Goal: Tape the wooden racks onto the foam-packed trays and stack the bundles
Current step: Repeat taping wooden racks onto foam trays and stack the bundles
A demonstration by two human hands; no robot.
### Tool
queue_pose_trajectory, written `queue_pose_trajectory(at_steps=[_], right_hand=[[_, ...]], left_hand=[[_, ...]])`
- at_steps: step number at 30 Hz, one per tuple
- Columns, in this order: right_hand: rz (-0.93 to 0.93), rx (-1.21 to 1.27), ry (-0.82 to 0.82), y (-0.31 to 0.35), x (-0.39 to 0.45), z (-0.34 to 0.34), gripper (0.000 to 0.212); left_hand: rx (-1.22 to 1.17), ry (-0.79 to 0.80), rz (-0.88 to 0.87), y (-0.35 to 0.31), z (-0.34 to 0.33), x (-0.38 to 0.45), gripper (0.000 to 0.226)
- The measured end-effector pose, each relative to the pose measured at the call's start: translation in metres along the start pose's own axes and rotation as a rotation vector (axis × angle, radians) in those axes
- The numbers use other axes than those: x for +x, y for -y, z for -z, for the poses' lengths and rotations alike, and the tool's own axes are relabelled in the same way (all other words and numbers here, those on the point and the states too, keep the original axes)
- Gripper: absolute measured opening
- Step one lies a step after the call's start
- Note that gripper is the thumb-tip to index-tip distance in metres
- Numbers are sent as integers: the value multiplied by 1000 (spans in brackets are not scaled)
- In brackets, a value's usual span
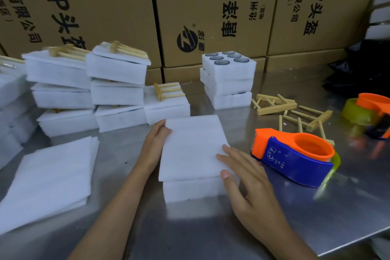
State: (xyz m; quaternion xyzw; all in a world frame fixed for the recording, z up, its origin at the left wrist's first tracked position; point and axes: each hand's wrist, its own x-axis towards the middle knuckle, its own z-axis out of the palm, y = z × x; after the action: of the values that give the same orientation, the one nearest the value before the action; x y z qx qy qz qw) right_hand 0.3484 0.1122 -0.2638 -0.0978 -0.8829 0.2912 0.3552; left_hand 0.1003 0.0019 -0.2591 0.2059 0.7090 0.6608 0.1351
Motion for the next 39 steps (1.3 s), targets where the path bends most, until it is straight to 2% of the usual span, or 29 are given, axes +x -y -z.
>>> queue_pose_trajectory(at_steps=[3, 6, 8, 9, 11, 14, 15, 16, 19, 22, 26, 29, 31, 33, 35, 37, 39], right_hand=[[7, 0, 6, -5, 21, 18, 34], [-1, -64, -84, -24, 75, 58, 26], [-112, -154, -108, -43, 117, 88, 22], [-220, -245, -63, -54, 135, 101, 23], [-452, -483, 160, -79, 160, 117, 29], [-578, -738, 689, -108, 172, 119, 35], [-589, -758, 784, -116, 173, 116, 36], [-592, -765, 799, -124, 173, 113, 35], [-510, -832, 671, -134, 173, 108, 21], [-339, -914, 541, -129, 179, 110, 12], [34, -1065, 141, -102, 194, 120, 17], [227, -951, -72, -65, 204, 124, 20], [281, -878, -133, -39, 209, 116, 21], [300, -702, -159, -14, 212, 99, 22], [256, -408, -87, 10, 212, 81, 20], [185, -133, 103, 28, 211, 61, 16], [162, -72, 310, 41, 203, 36, 17]], left_hand=[[-7, -6, -6, 3, 1, 2, 44], [-20, 9, -20, 3, 1, 5, 40], [-31, 21, -31, 3, 0, 5, 35], [-38, 26, -36, 3, 0, 5, 32], [-40, 28, -38, 2, 0, 5, 31], [-48, 29, -23, 1, -1, 5, 35], [-49, 28, -19, 1, -1, 6, 37], [-48, 28, -16, 1, 0, 6, 39], [-45, 36, -21, 1, 0, 6, 40], [-47, 33, -28, 1, -1, 7, 40], [-47, 38, -54, 1, -1, 8, 39], [-60, 26, -32, 3, -2, 9, 42], [-73, 17, -10, 3, -4, 10, 43], [-89, 16, -10, 1, -6, 10, 41], [-100, 12, -30, -4, -8, 7, 36], [-115, 6, -44, -5, -10, 5, 30], [-125, -6, -43, -3, -10, 5, 28]])
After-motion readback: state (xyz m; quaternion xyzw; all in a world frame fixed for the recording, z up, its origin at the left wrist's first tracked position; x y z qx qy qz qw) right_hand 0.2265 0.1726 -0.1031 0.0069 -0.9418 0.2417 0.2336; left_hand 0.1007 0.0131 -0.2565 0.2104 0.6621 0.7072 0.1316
